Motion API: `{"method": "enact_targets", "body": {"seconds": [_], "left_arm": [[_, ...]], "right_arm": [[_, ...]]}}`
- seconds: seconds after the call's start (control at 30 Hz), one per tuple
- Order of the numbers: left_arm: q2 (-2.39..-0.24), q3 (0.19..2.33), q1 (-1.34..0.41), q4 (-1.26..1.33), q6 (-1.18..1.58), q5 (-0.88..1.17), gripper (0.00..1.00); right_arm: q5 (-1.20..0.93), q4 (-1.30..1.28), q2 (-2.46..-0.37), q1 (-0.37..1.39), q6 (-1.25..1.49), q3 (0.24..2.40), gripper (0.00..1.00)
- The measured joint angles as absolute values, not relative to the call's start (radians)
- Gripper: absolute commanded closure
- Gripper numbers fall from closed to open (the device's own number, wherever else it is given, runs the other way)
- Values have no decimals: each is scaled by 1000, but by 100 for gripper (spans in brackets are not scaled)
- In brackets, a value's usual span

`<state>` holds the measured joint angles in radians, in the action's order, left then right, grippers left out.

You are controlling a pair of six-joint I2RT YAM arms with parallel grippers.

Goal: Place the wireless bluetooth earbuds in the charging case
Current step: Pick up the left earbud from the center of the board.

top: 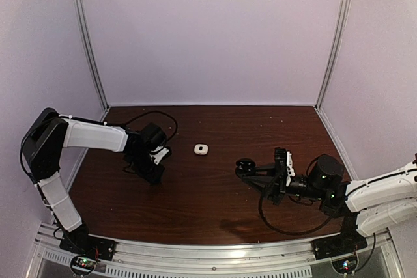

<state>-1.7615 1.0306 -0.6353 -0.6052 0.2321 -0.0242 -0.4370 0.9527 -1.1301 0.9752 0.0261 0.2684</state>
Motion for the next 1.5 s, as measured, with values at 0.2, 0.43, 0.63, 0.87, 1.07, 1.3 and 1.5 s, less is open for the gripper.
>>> {"method": "enact_targets", "body": {"seconds": [0.2,0.43,0.63,0.87,1.07,1.3,1.5], "left_arm": [[-1761,1029,-635,-606,227,-26,79],[-1761,1029,-635,-608,220,-25,76],[-1758,1029,-635,-622,218,-23,76],[-1748,1022,-635,-656,217,-26,79],[-1748,1022,-635,-656,212,-25,74],[-1762,1038,-635,-662,203,-25,74],[-1769,1046,-635,-660,192,-25,79]], "right_arm": [[-437,952,-1130,975,26,268,100],[-437,952,-1130,975,26,268,100],[-437,952,-1131,974,26,268,100],[-437,953,-1132,974,26,268,100],[-437,953,-1132,974,26,268,100],[-437,953,-1139,974,26,268,100],[-437,946,-1140,974,26,268,100]]}}
